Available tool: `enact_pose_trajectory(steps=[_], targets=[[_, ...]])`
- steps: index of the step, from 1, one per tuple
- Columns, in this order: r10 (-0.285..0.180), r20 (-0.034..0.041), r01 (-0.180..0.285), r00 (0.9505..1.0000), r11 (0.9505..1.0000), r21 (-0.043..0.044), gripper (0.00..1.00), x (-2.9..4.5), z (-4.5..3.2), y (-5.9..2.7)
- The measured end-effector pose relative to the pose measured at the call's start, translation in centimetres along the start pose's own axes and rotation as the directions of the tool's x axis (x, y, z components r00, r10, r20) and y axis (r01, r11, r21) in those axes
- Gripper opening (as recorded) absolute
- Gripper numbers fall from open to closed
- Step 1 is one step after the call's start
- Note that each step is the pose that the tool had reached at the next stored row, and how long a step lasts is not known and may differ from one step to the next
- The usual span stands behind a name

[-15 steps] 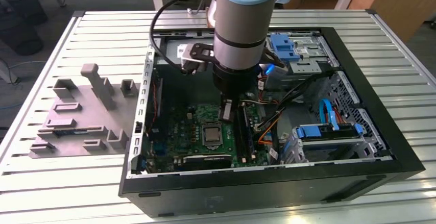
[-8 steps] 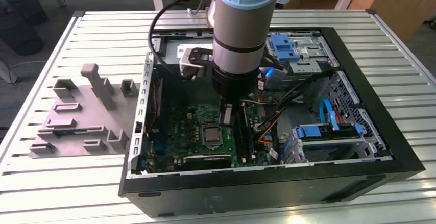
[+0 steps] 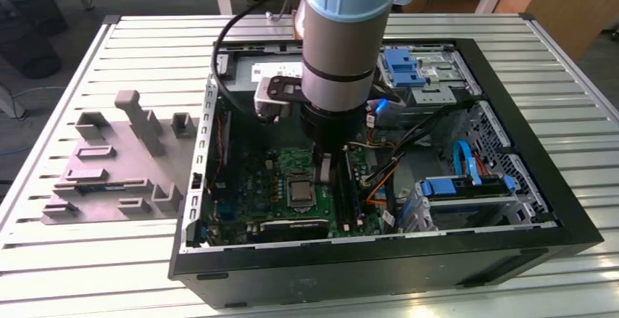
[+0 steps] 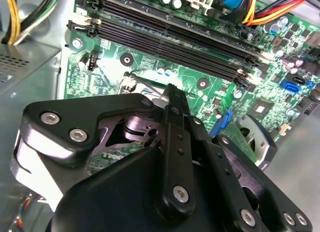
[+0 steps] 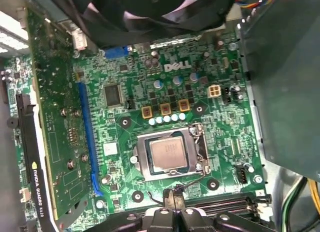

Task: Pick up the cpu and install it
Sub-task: 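Install the first cpu locking lever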

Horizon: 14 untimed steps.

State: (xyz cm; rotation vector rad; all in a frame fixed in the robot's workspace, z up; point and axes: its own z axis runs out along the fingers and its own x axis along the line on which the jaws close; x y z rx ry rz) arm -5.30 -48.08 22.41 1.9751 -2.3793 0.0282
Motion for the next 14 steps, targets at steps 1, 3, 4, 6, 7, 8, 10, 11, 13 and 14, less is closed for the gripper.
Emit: enact_pose_trajectory(steps=[1, 3, 4, 6, 7, 8, 10, 11, 13, 14], targets=[[-0.005, -0.0001, 0.005, 1.0000, 1.0000, 0.0006, 0.11, 0.06, 0.05, 0.01], [-0.017, -0.0001, 0.017, 0.9999, 0.9999, 0.0027, 0.11, 0.14, 0.13, 0.04], [-0.023, -0.0001, 0.023, 0.9997, 0.9997, 0.0039, 0.11, 0.18, 0.17, 0.05], [-0.035, 0.0001, 0.035, 0.9994, 0.9994, 0.0065, 0.11, 0.26, 0.23, 0.08], [-0.040, 0.0002, 0.040, 0.9992, 0.9992, 0.0078, 0.11, 0.30, 0.26, 0.11], [-0.044, 0.0002, 0.044, 0.9990, 0.9990, 0.0090, 0.11, 0.35, 0.29, 0.15], [-0.050, 0.0004, 0.050, 0.9987, 0.9987, 0.0119, 0.11, 0.47, 0.37, 0.24], [-0.053, 0.0004, 0.053, 0.9986, 0.9985, 0.0131, 0.11, 0.53, 0.43, 0.28], [-0.058, 0.0008, 0.058, 0.9983, 0.9982, 0.0145, 0.11, 0.59, 0.68, 0.30], [-0.060, 0.0006, 0.060, 0.9982, 0.9981, 0.0147, 0.11, 0.62, 0.83, 0.30]])
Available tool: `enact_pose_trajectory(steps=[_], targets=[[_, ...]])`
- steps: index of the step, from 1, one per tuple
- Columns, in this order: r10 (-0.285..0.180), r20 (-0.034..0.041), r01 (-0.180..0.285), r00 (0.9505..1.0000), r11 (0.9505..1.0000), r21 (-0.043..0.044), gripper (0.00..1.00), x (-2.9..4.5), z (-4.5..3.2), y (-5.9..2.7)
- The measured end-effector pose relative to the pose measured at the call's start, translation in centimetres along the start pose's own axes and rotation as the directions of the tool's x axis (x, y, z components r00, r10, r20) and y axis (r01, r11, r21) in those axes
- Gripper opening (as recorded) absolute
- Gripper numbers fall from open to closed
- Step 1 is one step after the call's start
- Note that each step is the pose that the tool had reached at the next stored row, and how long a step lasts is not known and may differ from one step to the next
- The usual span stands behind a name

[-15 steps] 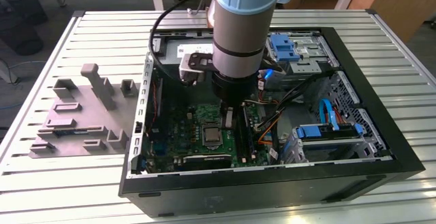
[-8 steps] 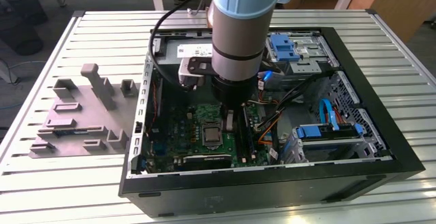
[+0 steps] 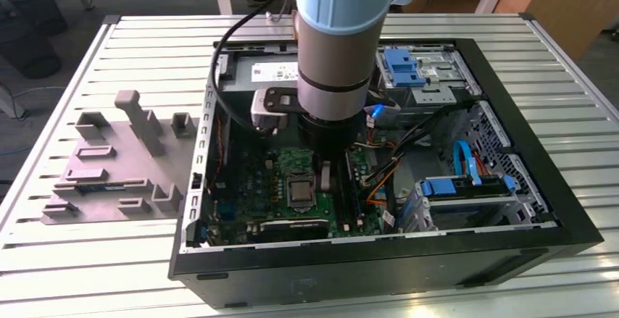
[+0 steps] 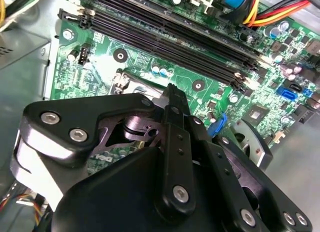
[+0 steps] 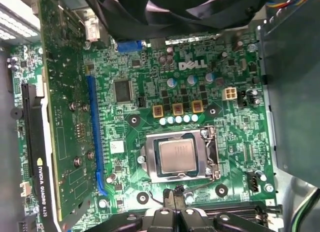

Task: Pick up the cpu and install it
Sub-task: 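Install the first cpu locking lever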

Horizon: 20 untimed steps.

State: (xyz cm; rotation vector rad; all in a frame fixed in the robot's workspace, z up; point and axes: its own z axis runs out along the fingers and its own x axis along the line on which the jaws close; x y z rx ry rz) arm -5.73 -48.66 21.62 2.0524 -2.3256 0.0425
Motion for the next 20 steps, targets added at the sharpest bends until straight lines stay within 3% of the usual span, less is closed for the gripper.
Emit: enact_pose_trajectory(steps=[8, 16, 20], targets=[[-0.027, 0.0003, 0.027, 0.9996, 0.9996, 0.0022, 0.11, 0.60, 0.80, 0.05], [-0.043, 0.0008, 0.043, 0.9991, 0.9991, 0.0053, 0.11, 0.71, 1.55, 0.05], [-0.048, 0.0047, 0.048, 0.9988, 0.9988, 0.0053, 0.11, 0.72, 1.81, 0.04]])
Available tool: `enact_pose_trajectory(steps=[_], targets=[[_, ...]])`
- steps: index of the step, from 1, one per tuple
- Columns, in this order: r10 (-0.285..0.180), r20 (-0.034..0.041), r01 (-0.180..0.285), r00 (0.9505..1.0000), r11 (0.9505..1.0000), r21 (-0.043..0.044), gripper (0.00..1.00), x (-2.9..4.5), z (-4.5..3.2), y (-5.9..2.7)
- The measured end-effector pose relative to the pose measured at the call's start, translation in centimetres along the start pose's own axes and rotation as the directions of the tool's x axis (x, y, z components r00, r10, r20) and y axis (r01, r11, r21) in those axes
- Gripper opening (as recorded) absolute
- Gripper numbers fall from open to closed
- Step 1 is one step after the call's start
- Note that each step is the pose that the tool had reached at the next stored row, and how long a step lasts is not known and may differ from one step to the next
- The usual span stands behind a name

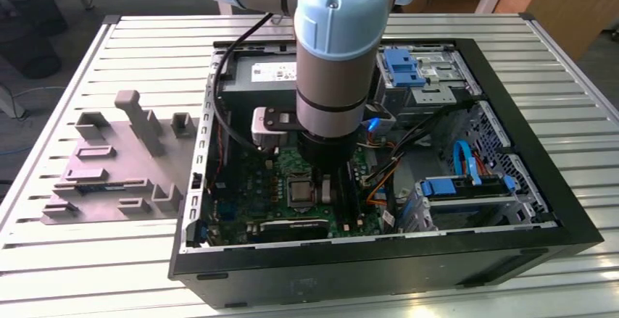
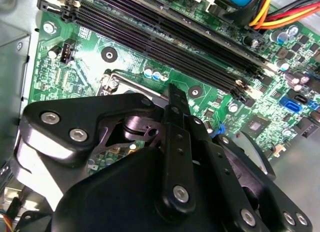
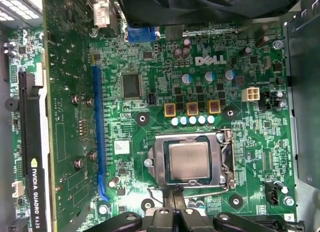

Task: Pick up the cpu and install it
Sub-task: 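Install the first cpu locking lever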

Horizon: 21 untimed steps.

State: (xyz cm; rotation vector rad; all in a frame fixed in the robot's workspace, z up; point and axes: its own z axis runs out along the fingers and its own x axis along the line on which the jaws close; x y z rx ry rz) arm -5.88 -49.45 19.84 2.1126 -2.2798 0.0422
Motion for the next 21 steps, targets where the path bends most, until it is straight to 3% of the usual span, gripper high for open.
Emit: enact_pose_trajectory(steps=[21], targets=[[-0.002, 0.0045, 0.002, 1.0000, 1.0000, -0.0004, 0.11, 0.42, 0.78, -0.05]])
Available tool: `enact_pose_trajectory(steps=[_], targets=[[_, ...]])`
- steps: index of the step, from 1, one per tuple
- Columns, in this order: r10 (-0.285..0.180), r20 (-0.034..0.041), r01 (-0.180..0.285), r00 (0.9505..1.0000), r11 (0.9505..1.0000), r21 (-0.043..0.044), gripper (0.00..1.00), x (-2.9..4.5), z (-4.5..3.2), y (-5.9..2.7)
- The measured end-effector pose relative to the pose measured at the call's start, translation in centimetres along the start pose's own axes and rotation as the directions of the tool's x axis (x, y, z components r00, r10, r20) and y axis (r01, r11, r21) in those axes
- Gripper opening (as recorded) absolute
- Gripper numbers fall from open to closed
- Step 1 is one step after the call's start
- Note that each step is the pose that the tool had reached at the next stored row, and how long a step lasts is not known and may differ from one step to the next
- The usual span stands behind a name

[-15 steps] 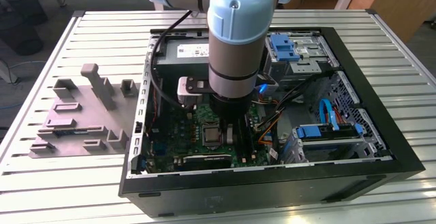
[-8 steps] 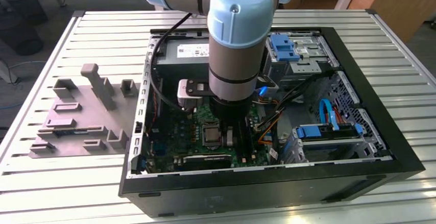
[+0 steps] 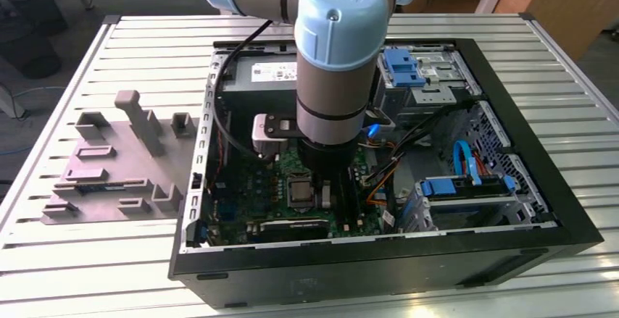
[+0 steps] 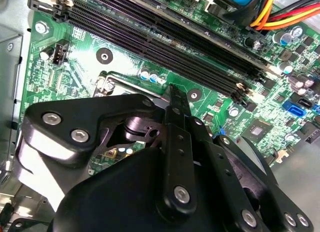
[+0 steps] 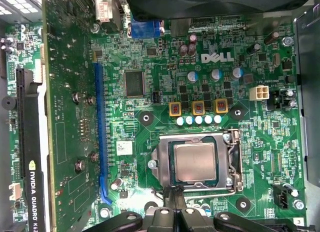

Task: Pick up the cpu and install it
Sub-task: 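Install the first cpu locking lever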

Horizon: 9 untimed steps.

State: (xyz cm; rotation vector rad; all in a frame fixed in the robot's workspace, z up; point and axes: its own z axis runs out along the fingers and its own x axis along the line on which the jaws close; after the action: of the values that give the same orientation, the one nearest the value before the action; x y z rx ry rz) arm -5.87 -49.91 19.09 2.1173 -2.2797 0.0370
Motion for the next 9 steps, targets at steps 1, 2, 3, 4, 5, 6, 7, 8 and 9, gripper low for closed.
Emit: enact_pose_trajectory(steps=[1, 2, 3, 4, 5, 6, 7, 8, 9], targets=[[0.000, 0.0002, 0.000, 1.0000, 1.0000, -0.0001, 0.11, 0.00, 0.03, -0.01], [0.000, 0.0008, 0.000, 1.0000, 1.0000, -0.0001, 0.11, 0.00, 0.07, -0.01], [0.000, 0.0014, 0.000, 1.0000, 1.0000, -0.0002, 0.11, 0.00, 0.10, -0.02], [0.000, 0.0024, 0.000, 1.0000, 1.0000, -0.0002, 0.11, 0.00, 0.13, -0.03], [0.000, 0.0033, 0.000, 1.0000, 1.0000, -0.0002, 0.11, -0.01, 0.16, -0.06], [0.000, 0.0043, 0.000, 1.0000, 1.0000, -0.0002, 0.11, -0.01, 0.18, -0.09], [0.000, 0.0050, 0.000, 1.0000, 1.0000, -0.0003, 0.11, -0.01, 0.20, -0.11], [0.000, 0.0058, 0.000, 1.0000, 1.0000, -0.0004, 0.11, -0.01, 0.23, -0.14], [0.000, 0.0066, 0.000, 1.0000, 1.0000, -0.0005, 0.11, -0.01, 0.26, -0.16]])
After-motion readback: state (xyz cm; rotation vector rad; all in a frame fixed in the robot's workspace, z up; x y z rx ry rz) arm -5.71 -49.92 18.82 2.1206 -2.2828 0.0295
